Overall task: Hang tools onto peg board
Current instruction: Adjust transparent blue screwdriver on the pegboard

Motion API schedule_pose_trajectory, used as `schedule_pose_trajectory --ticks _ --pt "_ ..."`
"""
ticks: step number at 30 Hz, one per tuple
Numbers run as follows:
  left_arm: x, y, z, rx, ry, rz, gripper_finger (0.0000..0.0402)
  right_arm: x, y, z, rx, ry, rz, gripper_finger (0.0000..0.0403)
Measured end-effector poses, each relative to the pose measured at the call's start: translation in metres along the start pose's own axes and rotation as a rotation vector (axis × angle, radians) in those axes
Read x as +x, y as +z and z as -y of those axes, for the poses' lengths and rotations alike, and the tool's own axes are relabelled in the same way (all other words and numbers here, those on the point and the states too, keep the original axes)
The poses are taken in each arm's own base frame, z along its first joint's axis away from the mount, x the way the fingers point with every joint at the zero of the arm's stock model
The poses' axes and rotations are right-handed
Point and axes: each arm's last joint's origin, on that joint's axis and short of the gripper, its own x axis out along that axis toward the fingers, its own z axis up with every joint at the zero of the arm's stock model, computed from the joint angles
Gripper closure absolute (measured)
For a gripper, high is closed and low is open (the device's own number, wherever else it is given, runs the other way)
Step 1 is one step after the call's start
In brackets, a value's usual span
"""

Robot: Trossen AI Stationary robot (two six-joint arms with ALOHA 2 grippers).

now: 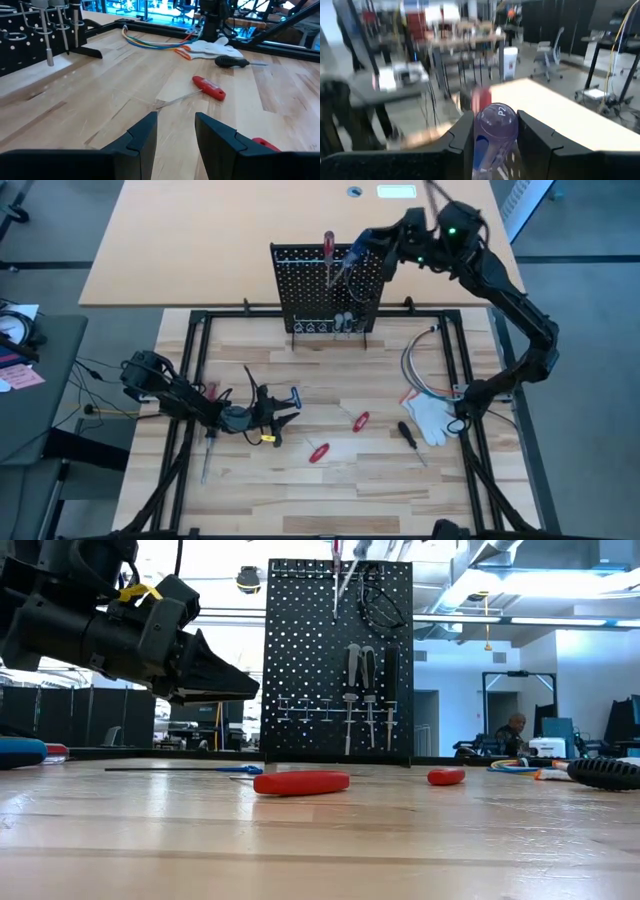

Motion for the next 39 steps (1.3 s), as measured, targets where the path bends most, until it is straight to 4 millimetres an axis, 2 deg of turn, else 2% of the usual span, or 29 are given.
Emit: schedule_pose_trajectory --ticks 9,18,25,31,39 --pt "0.000 0.000 0.000 0.007 0.001 -0.002 0.0274 0.001 0.002 -0.012 -0.104 -0.010 0.007 0.0283" --pt "0.000 0.000 0.000 0.005 0.001 0.000 0.0274 0.025 -0.004 -0.006 -0.167 -0.106 -0.049 0.0283" --pt "0.000 0.000 0.000 0.008 0.001 -0.003 0.0274 0.049 -0.006 -0.002 -0.197 -0.111 -0.050 0.0278" --pt "0.000 0.000 0.000 0.009 0.001 -0.004 0.0274 0.066 -0.011 -0.004 -0.232 -0.102 -0.065 0.0258" --pt "0.000 -0.001 0.000 0.008 -0.007 -0.011 0.0274 0.064 -0.009 -0.007 -0.257 -0.104 -0.078 0.0205"
